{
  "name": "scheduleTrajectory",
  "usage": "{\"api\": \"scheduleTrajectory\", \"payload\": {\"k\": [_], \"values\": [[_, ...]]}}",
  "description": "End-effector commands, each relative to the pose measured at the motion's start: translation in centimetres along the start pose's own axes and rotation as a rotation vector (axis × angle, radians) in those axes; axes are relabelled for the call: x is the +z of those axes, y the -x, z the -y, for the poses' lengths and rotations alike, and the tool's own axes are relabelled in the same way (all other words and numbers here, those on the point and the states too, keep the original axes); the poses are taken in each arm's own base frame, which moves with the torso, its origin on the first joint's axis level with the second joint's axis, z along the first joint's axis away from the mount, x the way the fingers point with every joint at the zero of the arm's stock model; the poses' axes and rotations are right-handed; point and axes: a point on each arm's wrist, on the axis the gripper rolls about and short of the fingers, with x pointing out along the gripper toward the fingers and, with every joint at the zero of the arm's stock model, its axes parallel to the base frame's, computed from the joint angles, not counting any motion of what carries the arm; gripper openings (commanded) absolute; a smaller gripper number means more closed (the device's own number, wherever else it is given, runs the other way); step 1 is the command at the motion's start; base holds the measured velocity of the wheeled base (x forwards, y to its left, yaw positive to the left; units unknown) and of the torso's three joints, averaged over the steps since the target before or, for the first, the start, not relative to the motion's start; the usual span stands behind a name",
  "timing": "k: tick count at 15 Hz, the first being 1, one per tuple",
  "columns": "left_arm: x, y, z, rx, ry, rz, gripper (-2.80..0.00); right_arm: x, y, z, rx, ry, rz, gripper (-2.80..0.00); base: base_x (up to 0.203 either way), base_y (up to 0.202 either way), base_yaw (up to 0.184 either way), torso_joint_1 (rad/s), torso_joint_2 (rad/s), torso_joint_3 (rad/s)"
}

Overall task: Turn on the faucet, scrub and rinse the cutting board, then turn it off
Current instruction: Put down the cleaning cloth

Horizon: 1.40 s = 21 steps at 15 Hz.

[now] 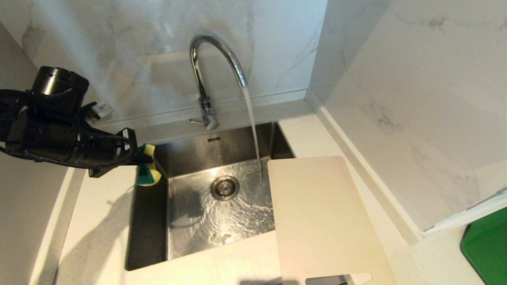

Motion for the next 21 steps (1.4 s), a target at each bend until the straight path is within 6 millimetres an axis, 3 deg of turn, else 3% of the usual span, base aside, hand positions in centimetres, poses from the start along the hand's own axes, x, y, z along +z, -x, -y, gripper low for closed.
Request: {"api": "scheduleTrajectory", "payload": {"k": [1,7,10,12,21], "values": [[0.0,-0.2,0.0,0.008,0.001,-0.002,-2.8,0.0,0.1,0.0,0.0,-0.002,0.016,-2.8,0.0,0.0,0.0,0.0,0.0,0.0],[-0.2,0.6,-0.1,0.054,-0.052,-0.059,-2.8,0.0,0.1,0.0,-0.006,-0.033,0.019,-2.8,0.0,0.0,0.0,0.0,0.0,0.0],[0.1,1.7,-1.6,0.129,-0.091,-0.071,-2.8,0.0,0.1,0.0,-0.006,-0.034,0.019,-2.8,0.0,0.0,0.0,0.0,0.0,0.0],[-0.1,2.2,-3.5,0.181,-0.07,-0.083,-2.8,0.0,0.1,0.0,-0.006,-0.034,0.019,-2.8,0.0,0.0,0.0,0.0,0.0,0.0],[-4.3,-0.7,-13.8,0.38,0.007,-0.259,-2.8,0.0,0.1,0.0,-0.006,-0.034,0.019,-2.8,0.0,0.0,0.0,0.0,0.0,0.0]]}}
